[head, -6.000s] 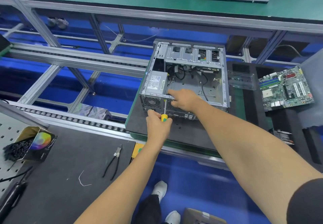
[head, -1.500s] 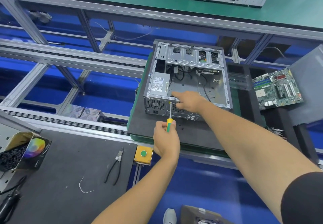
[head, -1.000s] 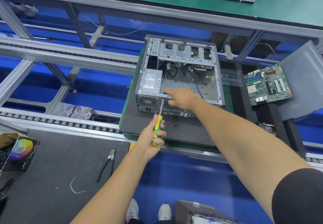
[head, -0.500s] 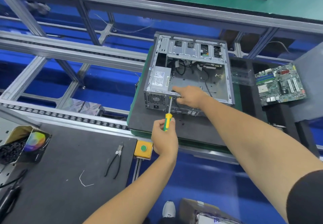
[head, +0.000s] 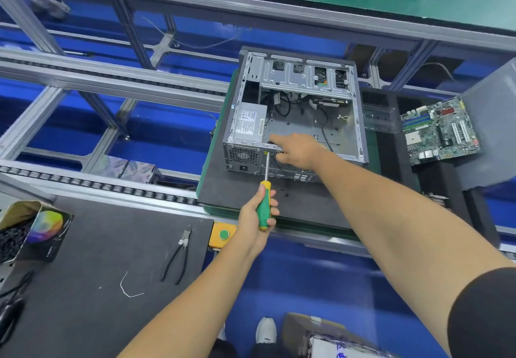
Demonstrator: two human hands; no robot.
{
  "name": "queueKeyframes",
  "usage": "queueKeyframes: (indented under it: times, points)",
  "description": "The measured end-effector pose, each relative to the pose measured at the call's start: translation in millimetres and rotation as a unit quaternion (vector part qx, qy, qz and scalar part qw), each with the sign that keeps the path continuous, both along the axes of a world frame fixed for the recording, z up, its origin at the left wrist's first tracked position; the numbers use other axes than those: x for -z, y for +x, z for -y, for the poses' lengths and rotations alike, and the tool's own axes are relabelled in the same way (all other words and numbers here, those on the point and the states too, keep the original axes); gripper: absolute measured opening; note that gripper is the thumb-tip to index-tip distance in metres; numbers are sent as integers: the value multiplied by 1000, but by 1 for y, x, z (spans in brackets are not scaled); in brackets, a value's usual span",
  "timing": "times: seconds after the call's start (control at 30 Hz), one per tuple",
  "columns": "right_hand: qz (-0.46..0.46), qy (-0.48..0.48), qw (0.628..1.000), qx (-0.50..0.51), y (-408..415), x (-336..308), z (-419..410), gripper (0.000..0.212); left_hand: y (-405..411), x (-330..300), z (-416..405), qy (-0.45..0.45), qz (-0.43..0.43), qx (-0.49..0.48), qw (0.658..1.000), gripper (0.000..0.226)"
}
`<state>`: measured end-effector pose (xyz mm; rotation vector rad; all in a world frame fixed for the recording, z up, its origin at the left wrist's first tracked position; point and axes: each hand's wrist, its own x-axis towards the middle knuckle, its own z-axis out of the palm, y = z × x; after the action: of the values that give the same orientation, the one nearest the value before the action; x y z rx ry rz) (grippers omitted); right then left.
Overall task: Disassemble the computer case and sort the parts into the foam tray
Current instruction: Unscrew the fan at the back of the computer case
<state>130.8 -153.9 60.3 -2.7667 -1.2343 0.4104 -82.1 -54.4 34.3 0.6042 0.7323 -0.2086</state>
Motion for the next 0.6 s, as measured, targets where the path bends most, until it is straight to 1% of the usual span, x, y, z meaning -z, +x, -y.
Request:
queueKeyframes:
  times: [0.07, 0.2, 0.27, 0.37, 0.4, 0.43, 0.47, 0.53, 0.6]
  points:
    - [2, 2, 1000, -3, 0, 1, 0, 25, 0, -2, -5, 4, 0, 17, 1000, 34]
    - [4, 11, 1000, -4, 1, 2, 1, 26, 2, -5, -14, -22, 2, 44, 999, 34]
    - [2, 10, 1000, -6, 1, 1, 1, 25, 3, -2, -18, -62, 14, 59, 996, 34]
    - [-4, 11, 1000, -6, 1, 1, 1, 31, 2, 3, -25, -171, 30, 62, 983, 32]
    - [-4, 9, 1000, -6, 1, 0, 1, 32, 2, 4, -26, -180, 34, 63, 981, 32]
    - [-4, 8, 1000, -5, 1, 1, 0, 33, 2, 5, -25, -167, 38, 64, 983, 33]
    - [-2, 7, 1000, -5, 1, 1, 0, 33, 2, 4, -23, -136, 40, 63, 988, 34]
    - [-1, 7, 1000, -7, 1, 1, 0, 32, 5, 3, -17, -31, 31, 40, 998, 34]
    - [-3, 5, 1000, -7, 1, 0, 0, 33, 7, 1, -9, 80, 18, 3, 997, 41]
